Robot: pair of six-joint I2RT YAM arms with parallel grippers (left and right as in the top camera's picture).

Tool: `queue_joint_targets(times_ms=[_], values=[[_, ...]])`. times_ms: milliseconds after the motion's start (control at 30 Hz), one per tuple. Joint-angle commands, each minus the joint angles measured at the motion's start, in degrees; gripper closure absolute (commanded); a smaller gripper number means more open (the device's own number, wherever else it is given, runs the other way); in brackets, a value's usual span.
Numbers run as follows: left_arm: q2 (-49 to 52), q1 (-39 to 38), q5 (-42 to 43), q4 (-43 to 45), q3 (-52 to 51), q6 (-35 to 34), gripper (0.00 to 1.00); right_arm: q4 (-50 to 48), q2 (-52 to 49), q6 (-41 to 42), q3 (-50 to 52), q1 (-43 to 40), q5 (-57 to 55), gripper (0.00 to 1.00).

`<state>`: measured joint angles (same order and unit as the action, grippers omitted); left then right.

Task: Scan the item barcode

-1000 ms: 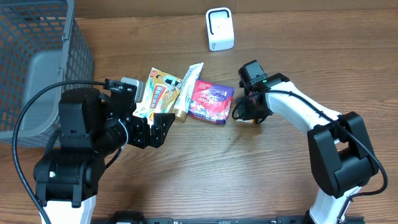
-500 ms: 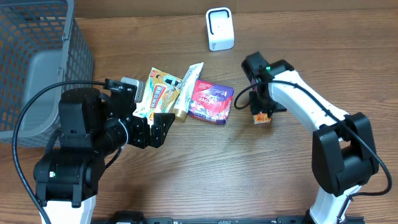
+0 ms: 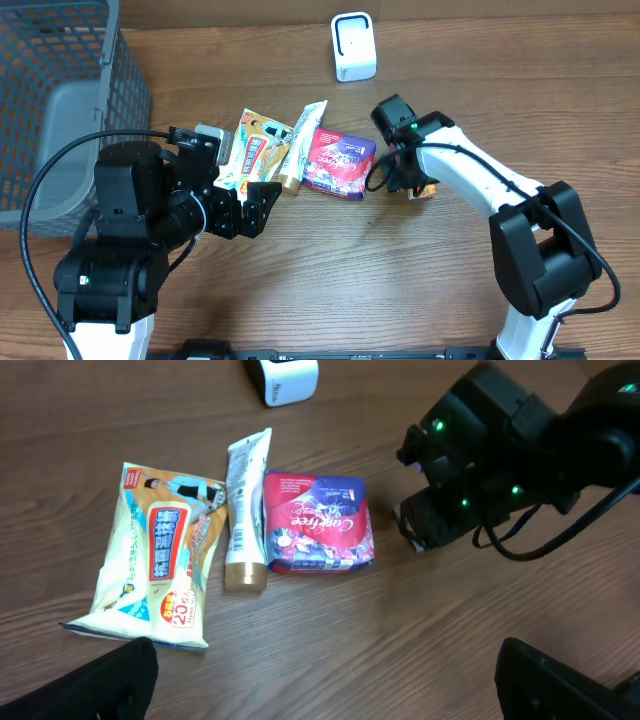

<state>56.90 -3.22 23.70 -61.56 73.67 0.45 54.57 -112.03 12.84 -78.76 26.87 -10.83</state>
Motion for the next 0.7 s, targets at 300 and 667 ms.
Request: queue_joint_targets(times_ms=[300,667], values=[[0.04,0.42,-0.35,0.07,1.07,1.29,0.0,-2.86,-0.17,3.74,3.3,-0.33,-1.09,0.87],[0.04,0.42,-0.35,0.07,1.07,1.29,0.0,6.29,-0.15,5.31,-5.79,-0.66,5.62,0.96]])
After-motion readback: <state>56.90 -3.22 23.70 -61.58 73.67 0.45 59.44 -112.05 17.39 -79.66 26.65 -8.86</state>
